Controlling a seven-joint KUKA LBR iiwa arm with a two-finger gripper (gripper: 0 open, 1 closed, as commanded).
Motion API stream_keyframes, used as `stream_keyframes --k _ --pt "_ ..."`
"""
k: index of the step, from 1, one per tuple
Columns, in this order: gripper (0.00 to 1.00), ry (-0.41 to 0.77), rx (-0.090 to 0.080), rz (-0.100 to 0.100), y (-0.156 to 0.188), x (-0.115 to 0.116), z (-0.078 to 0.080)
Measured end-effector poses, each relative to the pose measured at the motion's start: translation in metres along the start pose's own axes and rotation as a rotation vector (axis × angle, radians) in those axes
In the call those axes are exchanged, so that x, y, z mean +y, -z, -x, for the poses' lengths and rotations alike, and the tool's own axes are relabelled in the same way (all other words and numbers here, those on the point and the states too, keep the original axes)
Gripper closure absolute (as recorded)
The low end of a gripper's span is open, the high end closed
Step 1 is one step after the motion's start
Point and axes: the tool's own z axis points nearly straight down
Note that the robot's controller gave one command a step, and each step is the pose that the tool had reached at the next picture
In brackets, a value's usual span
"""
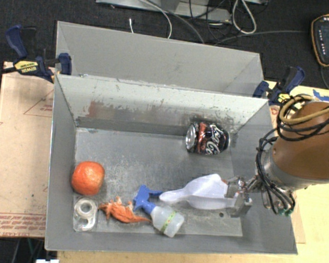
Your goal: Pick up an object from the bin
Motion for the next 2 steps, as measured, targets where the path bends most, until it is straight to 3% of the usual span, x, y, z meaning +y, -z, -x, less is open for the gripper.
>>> stream_keyframes --k 1,2 --pt "1.00 -0.001 0.002 0.000 0.099 -0.002 0.004" --pt "1.00 0.002 0.005 0.000 0.137 0.005 0.010"
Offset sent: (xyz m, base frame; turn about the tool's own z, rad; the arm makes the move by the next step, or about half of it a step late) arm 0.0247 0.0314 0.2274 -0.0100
